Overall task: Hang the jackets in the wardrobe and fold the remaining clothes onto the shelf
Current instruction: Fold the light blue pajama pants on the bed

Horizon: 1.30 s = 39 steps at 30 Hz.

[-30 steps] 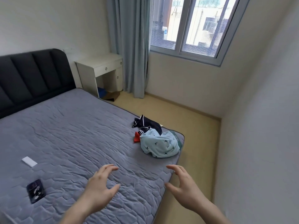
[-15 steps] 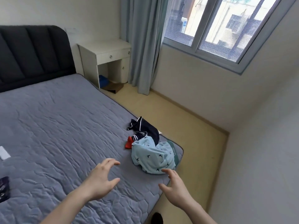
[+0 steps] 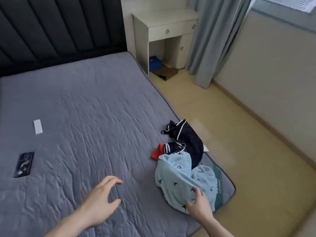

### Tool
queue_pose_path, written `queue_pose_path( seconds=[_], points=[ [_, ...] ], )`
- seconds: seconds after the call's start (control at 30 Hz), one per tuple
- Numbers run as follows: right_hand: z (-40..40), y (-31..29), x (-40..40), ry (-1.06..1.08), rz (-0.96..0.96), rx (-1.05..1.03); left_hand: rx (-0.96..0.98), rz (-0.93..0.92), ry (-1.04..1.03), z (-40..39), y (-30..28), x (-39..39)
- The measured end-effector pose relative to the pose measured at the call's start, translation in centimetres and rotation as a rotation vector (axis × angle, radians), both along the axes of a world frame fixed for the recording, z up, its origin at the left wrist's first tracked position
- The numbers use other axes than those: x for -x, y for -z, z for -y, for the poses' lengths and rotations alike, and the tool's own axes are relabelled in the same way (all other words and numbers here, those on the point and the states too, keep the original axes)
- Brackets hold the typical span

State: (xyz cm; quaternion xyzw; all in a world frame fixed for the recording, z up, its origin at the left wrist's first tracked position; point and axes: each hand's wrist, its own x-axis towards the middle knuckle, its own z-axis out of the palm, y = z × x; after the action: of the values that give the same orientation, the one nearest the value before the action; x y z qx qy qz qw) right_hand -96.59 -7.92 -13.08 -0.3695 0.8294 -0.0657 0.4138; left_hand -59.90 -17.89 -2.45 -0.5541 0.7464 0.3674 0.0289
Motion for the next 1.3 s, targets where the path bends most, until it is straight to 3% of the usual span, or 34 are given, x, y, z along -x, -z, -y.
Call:
queue_pose_path(
  seconds=[0.3,0.4,0.5,0.67,0.9,1.07,1.2,1.3],
  points=[
    [6.8,18.4,5.1,-0.043,-0.107,-0.191,-0.052,0.068,-0.069,4.1,12.4,4.5],
    [7.5,21.1,5.6,-0.040,-0.141,-0.212,-0.080,0.070,-0.081,3.8,15.1,4.2],
    [7.4,20.5,4.2,-0.198,-0.172,-0.234,-0.103,0.086,-0.131,2.4,16.3,3.4],
    [5.1,13.7,-0.7,-0.281,-0.046,-0.103,-0.204,0.090,-0.149,-1.1,13.7,2.2],
    [1.4,-4.7,-7.9,-0.039,0.274,0.269,-0.243,0.056,-0.046,-6.0,4.0,0.3],
    [-0.9,-17.3,-15.9,0.090,0.383,0.476,-0.162,-0.123,-0.007,-9.7,-2.7,-4.0],
    [-3.0,-24.2,-22.4,0.063,0.510,0.586,0.000,-0.240,-0.181,-11.9,-7.2,-9.8],
    [-4.6,-27.5,-26.8,0.055,0.569,0.633,-0.144,-0.506,-0.355,-13.5,-9.1,-15.7]
  ],
)
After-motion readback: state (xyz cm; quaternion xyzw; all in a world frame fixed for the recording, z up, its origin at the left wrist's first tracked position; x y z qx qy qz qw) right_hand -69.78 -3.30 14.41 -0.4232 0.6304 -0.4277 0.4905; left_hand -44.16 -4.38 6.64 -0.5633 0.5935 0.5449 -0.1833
